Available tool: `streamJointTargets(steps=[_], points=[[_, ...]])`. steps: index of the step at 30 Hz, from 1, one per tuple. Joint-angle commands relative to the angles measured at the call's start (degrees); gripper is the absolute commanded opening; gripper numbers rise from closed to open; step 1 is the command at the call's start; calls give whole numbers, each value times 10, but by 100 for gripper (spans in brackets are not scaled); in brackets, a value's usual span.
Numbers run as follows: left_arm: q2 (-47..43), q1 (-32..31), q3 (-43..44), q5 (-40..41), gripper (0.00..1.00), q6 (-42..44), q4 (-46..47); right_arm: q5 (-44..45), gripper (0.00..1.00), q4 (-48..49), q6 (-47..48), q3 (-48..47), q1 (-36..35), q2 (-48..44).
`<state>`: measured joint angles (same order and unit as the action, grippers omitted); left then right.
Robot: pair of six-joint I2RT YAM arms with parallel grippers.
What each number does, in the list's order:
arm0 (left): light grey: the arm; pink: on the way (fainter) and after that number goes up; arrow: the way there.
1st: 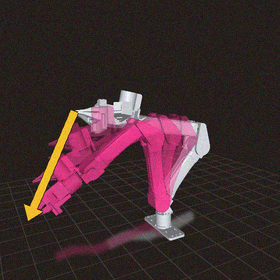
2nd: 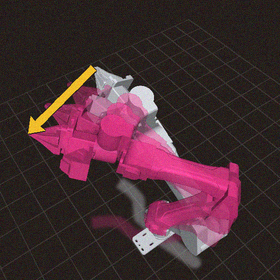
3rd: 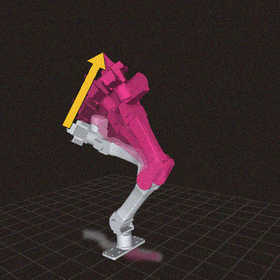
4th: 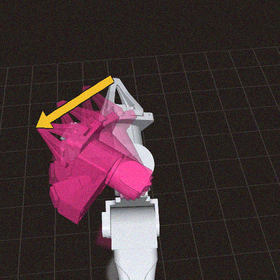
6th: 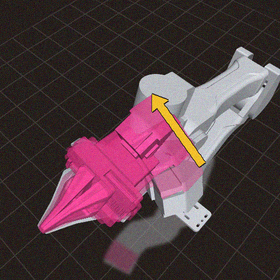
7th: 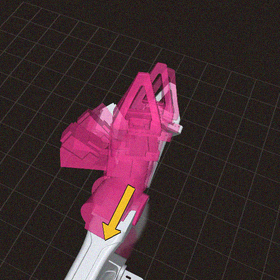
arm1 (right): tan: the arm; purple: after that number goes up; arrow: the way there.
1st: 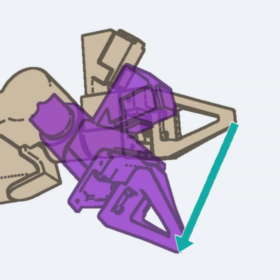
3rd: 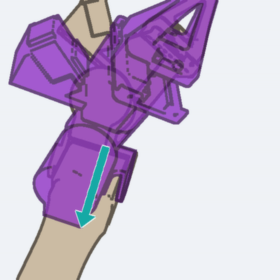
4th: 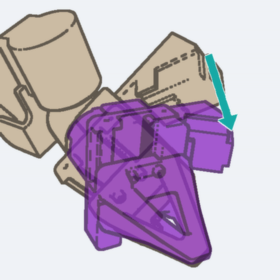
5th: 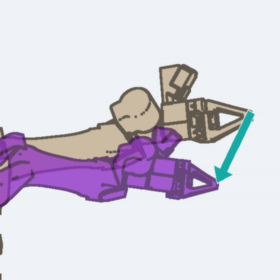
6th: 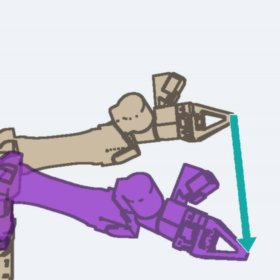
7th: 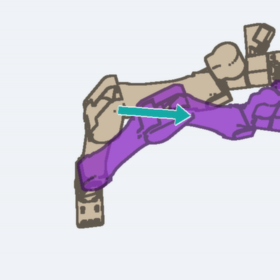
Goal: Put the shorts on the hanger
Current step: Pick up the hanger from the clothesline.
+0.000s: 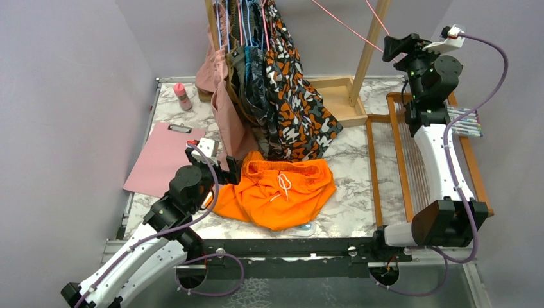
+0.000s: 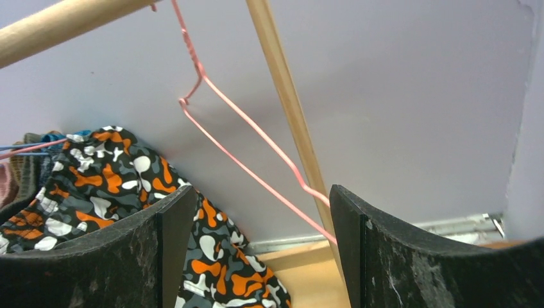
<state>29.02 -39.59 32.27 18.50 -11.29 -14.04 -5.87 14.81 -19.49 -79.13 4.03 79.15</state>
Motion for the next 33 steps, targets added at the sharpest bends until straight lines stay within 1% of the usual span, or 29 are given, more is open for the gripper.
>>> streamJointTargets(steps=[1, 5, 9, 12, 14, 17, 23, 26, 31, 33], points=[[6, 1, 6, -12, 99, 8, 13, -92, 79, 80, 19, -29, 16, 28], [10, 0, 4, -14, 99, 12, 19, -104, 78, 60, 25, -61, 19, 62], [17, -4, 3, -17, 98, 12, 18, -101, 76, 58, 20, -65, 19, 83], [22, -8, 4, -17, 98, 12, 16, -116, 73, 51, 24, -65, 19, 93], [22, -10, 3, -15, 98, 13, 16, -103, 71, 35, 20, -63, 19, 95], [21, -11, 3, -14, 98, 13, 15, -107, 69, 34, 22, -45, 19, 89], [19, -14, 2, -14, 98, 13, 20, -150, 56, 42, 10, -15, 19, 69], [18, -15, 2, -15, 98, 12, 19, -181, 52, 52, -1, -1, 18, 59], [17, -22, 2, -15, 98, 12, 18, -199, 42, 69, -18, 32, 18, 33], [17, -22, 1, -14, 98, 12, 18, -214, 41, 72, -25, 41, 18, 22]])
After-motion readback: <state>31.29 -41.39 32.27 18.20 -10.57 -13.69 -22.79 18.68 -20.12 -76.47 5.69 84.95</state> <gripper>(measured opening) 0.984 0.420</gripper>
